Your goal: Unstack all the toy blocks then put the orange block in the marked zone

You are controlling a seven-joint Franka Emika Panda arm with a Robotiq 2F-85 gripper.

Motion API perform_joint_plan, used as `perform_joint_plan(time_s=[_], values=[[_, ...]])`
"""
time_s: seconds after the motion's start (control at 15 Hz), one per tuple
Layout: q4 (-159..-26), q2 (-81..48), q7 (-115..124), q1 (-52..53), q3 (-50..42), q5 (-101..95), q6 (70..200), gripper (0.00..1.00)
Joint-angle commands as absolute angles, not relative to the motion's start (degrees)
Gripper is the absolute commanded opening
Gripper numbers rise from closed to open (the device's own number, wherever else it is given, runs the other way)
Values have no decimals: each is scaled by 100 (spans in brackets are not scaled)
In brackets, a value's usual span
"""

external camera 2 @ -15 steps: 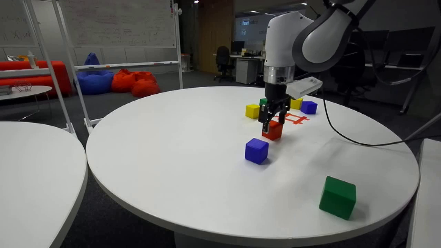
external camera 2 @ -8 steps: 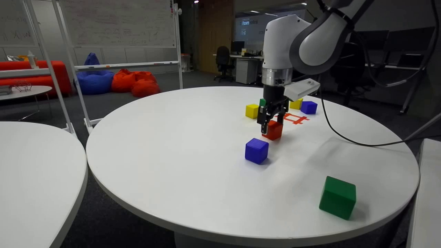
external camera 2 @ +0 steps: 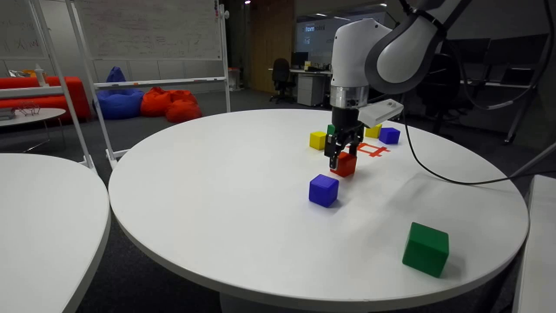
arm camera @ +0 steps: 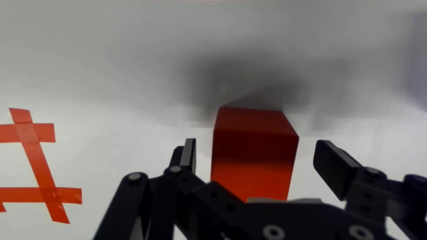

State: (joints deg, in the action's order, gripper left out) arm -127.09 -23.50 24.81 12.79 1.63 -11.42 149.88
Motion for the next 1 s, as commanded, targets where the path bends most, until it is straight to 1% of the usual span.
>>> perform_joint_plan(time_s=[0.0,0.67,0.73,0.8,0.87,0.93], values=[[-12689,-2348,2413,1385,58,-1079,14918,100],[-12657,-2385,2322,1319,78,-1001,14923,99],[-12659,-2385,2314,1320,78,-1008,14930,75],[-12663,-2382,2317,1322,77,-1011,14933,75],[-12666,-2382,2318,1324,75,-1017,14939,70],[-12667,-2380,2319,1328,74,-1021,14937,62]])
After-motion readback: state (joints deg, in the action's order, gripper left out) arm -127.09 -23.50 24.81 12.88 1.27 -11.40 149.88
